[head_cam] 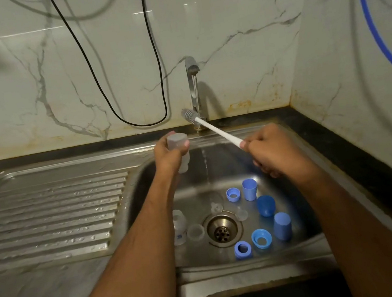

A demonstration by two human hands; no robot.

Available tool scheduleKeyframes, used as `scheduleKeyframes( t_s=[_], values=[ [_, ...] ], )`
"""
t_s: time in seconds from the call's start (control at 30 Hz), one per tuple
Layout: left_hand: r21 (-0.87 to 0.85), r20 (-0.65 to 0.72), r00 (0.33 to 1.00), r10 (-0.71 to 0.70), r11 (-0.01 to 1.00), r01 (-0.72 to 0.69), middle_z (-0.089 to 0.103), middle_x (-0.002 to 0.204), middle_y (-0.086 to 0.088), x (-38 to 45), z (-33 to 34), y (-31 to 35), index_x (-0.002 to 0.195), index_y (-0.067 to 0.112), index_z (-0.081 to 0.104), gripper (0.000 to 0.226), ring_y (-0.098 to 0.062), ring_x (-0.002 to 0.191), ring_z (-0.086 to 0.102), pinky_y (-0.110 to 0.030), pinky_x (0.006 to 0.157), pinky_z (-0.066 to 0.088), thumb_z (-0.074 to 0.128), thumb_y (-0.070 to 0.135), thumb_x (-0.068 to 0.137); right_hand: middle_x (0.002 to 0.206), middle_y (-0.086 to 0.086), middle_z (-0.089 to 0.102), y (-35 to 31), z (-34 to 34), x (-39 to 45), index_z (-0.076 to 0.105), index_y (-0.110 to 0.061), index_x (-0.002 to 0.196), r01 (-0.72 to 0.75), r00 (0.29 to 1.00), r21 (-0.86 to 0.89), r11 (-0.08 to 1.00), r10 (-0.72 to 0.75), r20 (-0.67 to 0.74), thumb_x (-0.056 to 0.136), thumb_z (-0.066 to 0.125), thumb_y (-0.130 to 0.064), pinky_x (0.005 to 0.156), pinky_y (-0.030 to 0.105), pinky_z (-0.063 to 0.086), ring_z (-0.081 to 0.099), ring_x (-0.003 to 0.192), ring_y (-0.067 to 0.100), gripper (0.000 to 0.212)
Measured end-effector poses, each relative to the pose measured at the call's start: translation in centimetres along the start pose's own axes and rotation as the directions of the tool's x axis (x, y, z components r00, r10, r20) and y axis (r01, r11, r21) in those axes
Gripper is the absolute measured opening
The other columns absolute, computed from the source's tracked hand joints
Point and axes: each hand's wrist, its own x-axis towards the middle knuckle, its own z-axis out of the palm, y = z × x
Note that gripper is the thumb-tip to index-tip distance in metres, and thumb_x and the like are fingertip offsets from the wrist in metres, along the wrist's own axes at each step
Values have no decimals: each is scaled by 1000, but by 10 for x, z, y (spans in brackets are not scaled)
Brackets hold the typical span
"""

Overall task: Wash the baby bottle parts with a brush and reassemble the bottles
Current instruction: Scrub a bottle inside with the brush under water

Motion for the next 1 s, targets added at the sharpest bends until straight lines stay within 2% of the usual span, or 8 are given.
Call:
scheduleKeyframes(
  t_s=[0.13,0.3,0.4,0.47,0.57,0.67,0.87,1.0],
  values=[
    [203,-47,996,72,977,-61,62,132,-5,0,7,-8,136,16,54,57,-23,121,59,-45,102,52,76,4,84,66,4,63,-4,6,-4,76,-17,104,43,995,-168,985,-26,99,100,61,-37,39,20,39,52,50,14,25],
    [255,-71,989,128,961,-106,62,131,-7,0,7,-9,132,15,56,53,-23,121,58,-42,100,53,75,2,84,72,7,63,-6,-8,-3,74,-12,97,-35,996,-250,967,56,74,98,63,-33,44,23,40,57,59,17,23],
    [246,-51,992,112,965,-96,62,132,-7,-2,14,-12,136,14,54,56,-24,121,58,-46,103,51,74,3,85,73,6,68,-7,-3,-5,76,-14,95,63,997,-328,943,-47,58,98,62,-32,56,27,48,65,68,18,23],
    [221,-82,992,97,972,-77,62,131,-7,-1,11,-13,134,14,55,54,-24,122,58,-46,104,51,74,1,85,72,5,66,-9,0,-9,73,-14,97,81,994,-351,933,-48,102,99,61,-32,48,23,46,61,59,14,21],
    [190,-92,990,109,978,-90,61,128,-4,-2,6,-9,130,16,56,50,-21,119,57,-36,98,52,72,0,86,72,8,67,-4,-12,-3,72,-14,89,-44,994,-275,960,71,88,97,65,-35,51,27,49,60,59,19,24],
    [210,2,993,115,971,-113,61,130,-5,-7,19,-11,135,14,54,53,-22,119,58,-40,100,53,72,1,87,68,7,68,-1,-11,1,73,-16,78,-1,1000,-321,947,3,4,93,67,-36,67,35,59,65,64,20,26],
    [178,8,994,108,978,-107,62,125,-3,-4,19,-16,128,17,56,47,-21,115,60,-38,97,54,73,2,86,47,2,52,10,-30,-2,65,-10,76,-158,968,-146,977,183,174,98,62,-34,38,23,33,41,38,14,33],
    [197,124,986,112,971,-135,63,121,0,-9,29,-20,124,21,58,44,-19,110,60,-30,84,51,76,9,86,43,4,51,24,-45,6,61,-6,72,-254,967,-24,967,254,-10,98,62,-27,39,20,31,38,34,16,34]
  ],
)
